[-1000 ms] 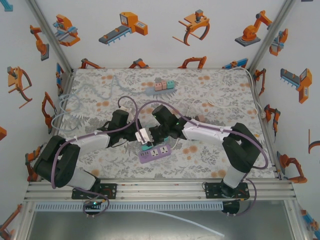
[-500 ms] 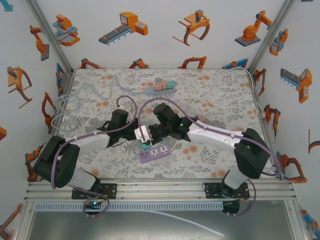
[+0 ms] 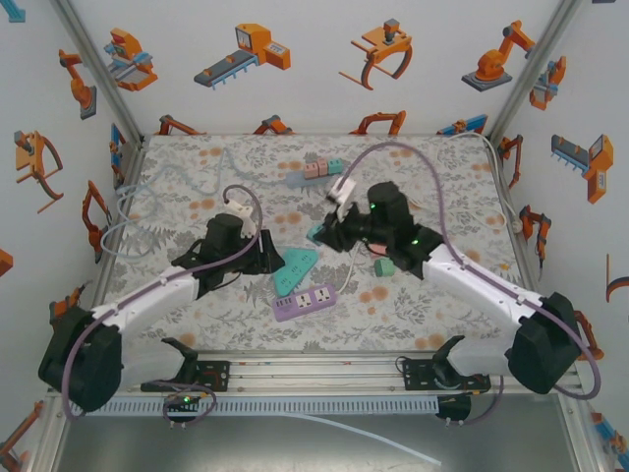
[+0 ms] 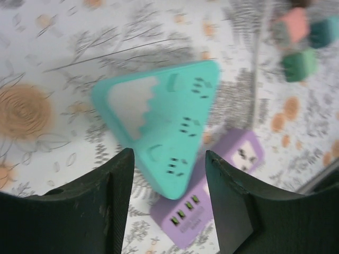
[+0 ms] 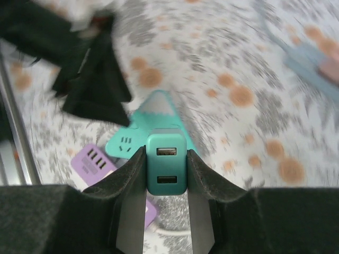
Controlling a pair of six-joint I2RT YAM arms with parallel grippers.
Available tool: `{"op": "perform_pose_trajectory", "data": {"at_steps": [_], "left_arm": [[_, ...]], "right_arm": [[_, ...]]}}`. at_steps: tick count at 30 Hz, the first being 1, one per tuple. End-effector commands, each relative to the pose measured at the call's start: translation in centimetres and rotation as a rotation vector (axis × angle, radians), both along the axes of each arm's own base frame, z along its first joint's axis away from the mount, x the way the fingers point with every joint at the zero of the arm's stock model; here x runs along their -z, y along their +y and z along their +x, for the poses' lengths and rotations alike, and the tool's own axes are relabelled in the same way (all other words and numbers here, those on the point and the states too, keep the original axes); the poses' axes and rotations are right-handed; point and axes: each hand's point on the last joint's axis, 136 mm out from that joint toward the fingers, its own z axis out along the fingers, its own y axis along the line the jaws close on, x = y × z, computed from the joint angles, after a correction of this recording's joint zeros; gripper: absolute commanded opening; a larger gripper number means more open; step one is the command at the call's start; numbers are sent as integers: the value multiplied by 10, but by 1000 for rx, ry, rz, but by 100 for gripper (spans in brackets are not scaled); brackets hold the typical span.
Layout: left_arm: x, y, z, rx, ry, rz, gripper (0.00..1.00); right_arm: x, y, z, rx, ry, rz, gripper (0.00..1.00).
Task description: Pull the plug off the socket
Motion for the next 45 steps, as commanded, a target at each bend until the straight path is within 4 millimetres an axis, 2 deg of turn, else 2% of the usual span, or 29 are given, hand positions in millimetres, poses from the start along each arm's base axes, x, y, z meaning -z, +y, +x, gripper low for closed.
{"op": "perform_pose_trajectory", "data": {"at_steps": [1,4,7,10,13,18,20,24,32,35,41,45], "left_arm": [[-51,-29,-22,177,-164,-63,55],[-77,-43,-48,282,-242,-113,54],[-98,-51,-75,388,-300,-177,56],[-105,-50,-93,436,-333,-199,60],[-105,-42,-101,430,-349,-196,64],[-100,-25,-101,374,-373,-153,74],[-100,-22,-101,367,-385,-140,85],[-103,-22,-102,382,-396,-135,98],[-97,-25,-100,383,-392,-142,97],[-96,-25,-100,379,-392,-145,97],[-91,-25,-98,370,-380,-132,97],[-91,-25,-96,362,-380,-131,97]], "right_arm": [[16,-53,28,301,369,189,5],[40,-100,43,461,520,289,5],[64,-142,48,594,648,410,6],[91,-179,42,706,755,491,6],[112,-197,27,771,826,489,6],[145,-197,-6,783,909,428,7],[162,-196,-18,796,951,415,7],[181,-192,-32,782,1005,399,7],[209,-182,-41,772,1040,370,12],[217,-182,-41,786,1041,360,21],[233,-190,-49,841,1049,313,51],[231,-194,-52,857,1029,287,55]]}}
